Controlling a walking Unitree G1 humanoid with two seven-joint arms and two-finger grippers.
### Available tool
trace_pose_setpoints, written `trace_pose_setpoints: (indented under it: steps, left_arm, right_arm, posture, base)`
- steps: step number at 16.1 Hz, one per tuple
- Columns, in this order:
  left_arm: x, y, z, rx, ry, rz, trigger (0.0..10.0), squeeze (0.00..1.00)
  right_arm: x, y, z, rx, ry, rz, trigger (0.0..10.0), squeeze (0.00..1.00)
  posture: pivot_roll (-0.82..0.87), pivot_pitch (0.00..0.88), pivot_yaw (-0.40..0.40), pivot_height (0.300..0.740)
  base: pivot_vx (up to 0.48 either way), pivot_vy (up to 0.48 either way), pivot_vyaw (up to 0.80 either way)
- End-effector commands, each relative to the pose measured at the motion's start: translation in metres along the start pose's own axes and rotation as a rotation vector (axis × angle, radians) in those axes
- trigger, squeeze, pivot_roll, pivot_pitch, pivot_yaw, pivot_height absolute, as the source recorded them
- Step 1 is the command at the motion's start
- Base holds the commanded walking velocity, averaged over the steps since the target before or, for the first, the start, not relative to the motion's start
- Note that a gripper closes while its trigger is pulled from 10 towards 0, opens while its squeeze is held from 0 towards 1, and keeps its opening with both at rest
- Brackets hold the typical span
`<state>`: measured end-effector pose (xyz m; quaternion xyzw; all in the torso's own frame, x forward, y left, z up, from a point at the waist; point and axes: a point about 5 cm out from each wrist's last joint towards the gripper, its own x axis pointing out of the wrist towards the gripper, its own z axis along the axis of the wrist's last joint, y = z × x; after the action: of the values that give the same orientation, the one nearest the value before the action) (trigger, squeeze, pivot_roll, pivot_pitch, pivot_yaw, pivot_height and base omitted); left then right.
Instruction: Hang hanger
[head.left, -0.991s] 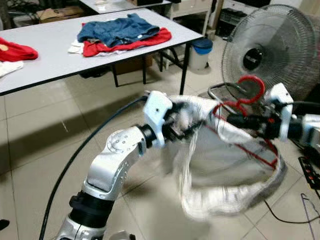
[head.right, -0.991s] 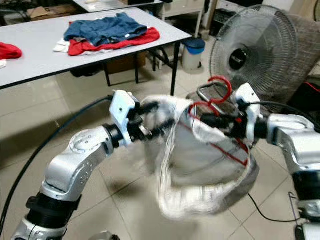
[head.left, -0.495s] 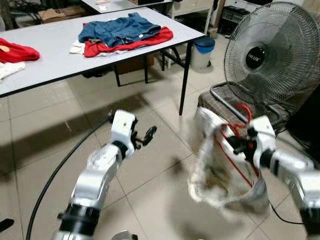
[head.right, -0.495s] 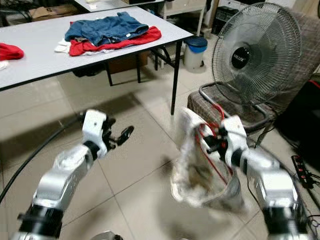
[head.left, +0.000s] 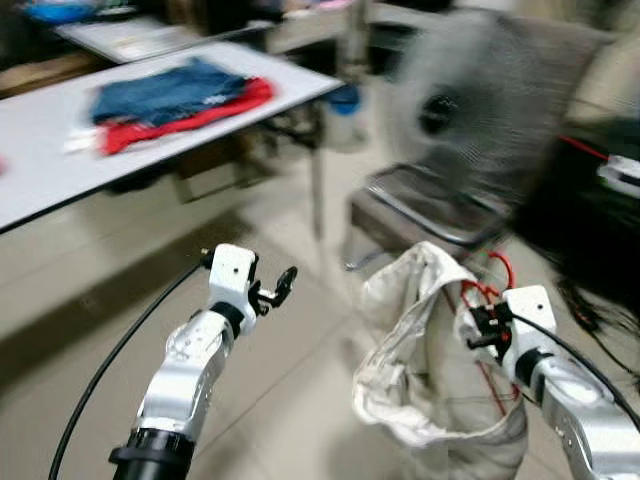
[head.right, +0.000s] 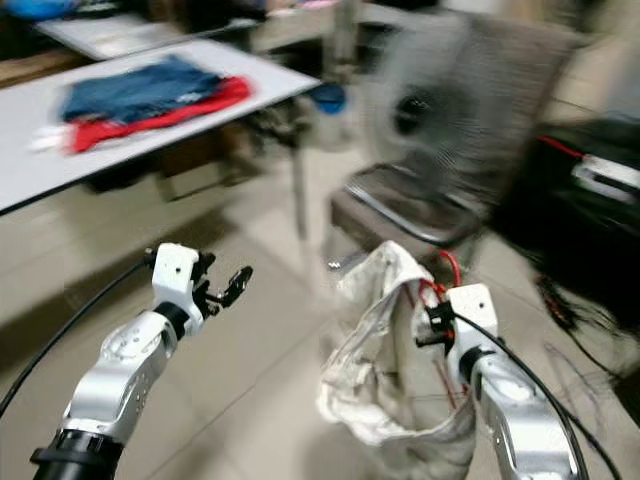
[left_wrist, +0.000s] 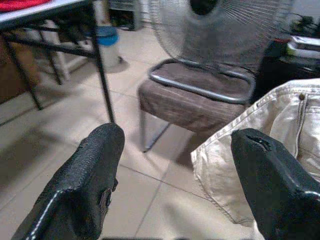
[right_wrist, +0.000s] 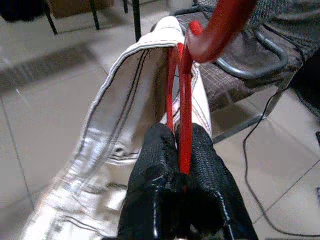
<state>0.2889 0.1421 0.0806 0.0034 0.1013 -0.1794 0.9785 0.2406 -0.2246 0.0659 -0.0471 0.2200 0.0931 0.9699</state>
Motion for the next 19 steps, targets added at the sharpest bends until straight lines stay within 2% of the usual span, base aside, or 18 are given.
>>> trace_pose_setpoints:
  steps: [1, 3, 7, 10, 15, 19]
  left_arm:
    - [-0.002, 0.01, -0.001, 0.013, 0.007, 0.041, 10.0, 0.0]
    - [-0.006, 0.015, -0.007, 0.032, 0.02, 0.048, 10.0, 0.0]
    - [-0.012, 0.023, -0.011, 0.016, 0.022, 0.082, 10.0, 0.0]
    - [-0.013, 0.019, -0.013, 0.009, 0.023, 0.072, 10.0, 0.0]
    - [-0.012, 0.016, -0.014, 0.009, 0.023, 0.069, 10.0, 0.0]
    - [-0.013, 0.014, -0.013, 0.015, 0.016, 0.067, 10.0, 0.0]
  right_arm:
    - [0.0, 0.004, 0.02, -0.015, -0.089, 0.028, 10.0, 0.0]
    - [0.002, 0.008, 0.021, -0.019, -0.108, 0.042, 10.0, 0.0]
    - [0.004, 0.013, 0.02, -0.009, -0.117, 0.069, 10.0, 0.0]
    - [0.008, 0.022, 0.021, -0.029, -0.126, 0.134, 10.0, 0.0]
    - [0.012, 0.029, 0.023, -0.065, -0.129, 0.182, 10.0, 0.0]
    - [0.016, 0.036, 0.022, -0.09, -0.111, 0.269, 10.0, 0.0]
  posture:
    - [-0.15, 0.0, 0.052, 0.74]
    - [-0.15, 0.0, 0.046, 0.74]
    - [-0.13, 0.0, 0.033, 0.74]
    - [-0.13, 0.0, 0.027, 0.74]
    - [-0.13, 0.0, 0.017, 0.74]
    - [-0.12, 0.0, 0.001, 0.74]
  base:
    - [0.431, 0.0, 0.0]
    - [0.429, 0.0, 0.0]
    - [0.428, 0.0, 0.0]
    - [0.428, 0.0, 0.69]
    - [0.422, 0.0, 0.71]
    - [0.414, 0.0, 0.71]
